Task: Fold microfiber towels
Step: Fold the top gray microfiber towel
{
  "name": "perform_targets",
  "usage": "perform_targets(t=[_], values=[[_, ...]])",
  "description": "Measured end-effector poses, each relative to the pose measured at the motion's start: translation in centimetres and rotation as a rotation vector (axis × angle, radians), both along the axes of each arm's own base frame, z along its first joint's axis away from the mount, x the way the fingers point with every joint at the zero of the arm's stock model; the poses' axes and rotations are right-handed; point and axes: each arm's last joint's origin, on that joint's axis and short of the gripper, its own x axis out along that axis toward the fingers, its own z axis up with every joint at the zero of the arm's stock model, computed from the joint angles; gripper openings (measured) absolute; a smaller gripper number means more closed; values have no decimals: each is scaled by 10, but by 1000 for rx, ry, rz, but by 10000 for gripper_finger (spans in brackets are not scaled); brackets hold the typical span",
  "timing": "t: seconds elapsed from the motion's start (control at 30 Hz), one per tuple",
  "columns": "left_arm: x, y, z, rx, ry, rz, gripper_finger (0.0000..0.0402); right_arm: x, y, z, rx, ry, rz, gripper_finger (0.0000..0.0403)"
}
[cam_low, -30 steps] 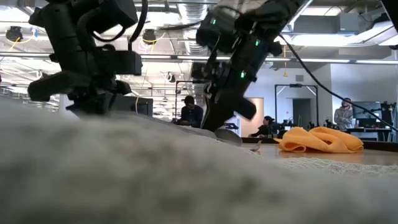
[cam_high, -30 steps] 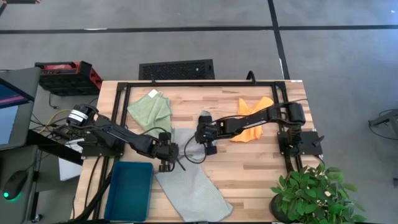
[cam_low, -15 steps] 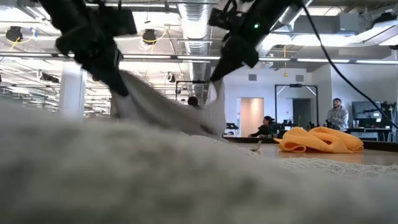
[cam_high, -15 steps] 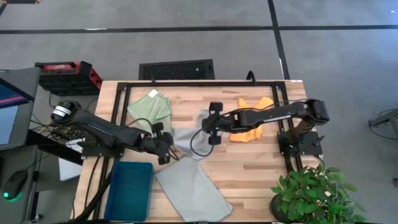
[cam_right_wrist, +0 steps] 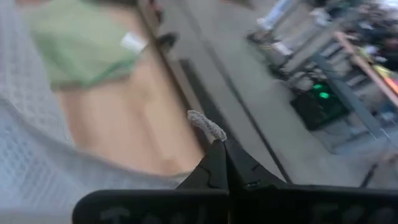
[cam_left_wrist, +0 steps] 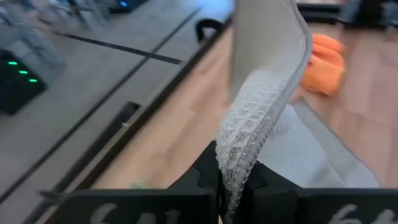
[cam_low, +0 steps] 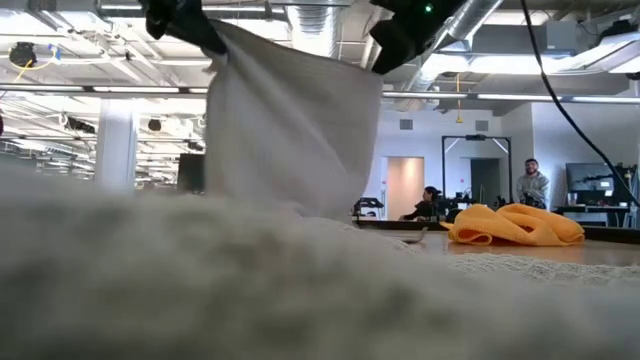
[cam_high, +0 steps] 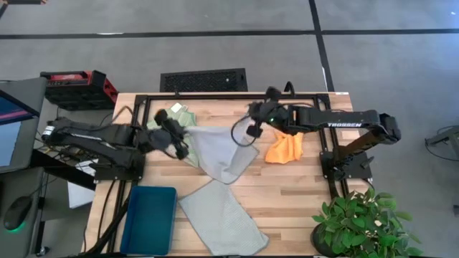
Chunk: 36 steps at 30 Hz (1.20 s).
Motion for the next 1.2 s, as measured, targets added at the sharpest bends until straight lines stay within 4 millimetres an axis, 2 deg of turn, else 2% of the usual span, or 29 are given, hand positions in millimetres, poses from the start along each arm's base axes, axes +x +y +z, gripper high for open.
perform_targets(t=[0.2,0.37,0.53,0.67,0.83,0.97,1.2], values=[[-3,26,30,71,-12,86,0,-11,-20,20,-65,-125,-125,0],[-8,47,48,147,-1,160,0,-18,-31,46,-144,-163,-184,0],[-8,63,61,239,-21,175,0,-22,-36,76,-207,-194,-205,0],[-6,68,71,331,-8,137,0,-23,-33,87,-229,-201,-193,0],[0,65,68,277,7,-30,0,-23,-22,79,-199,-135,-184,0],[10,59,46,132,120,-132,0,-23,-8,62,-108,-38,-167,0],[28,41,7,-58,345,-134,0,-23,11,22,69,164,-211,0]])
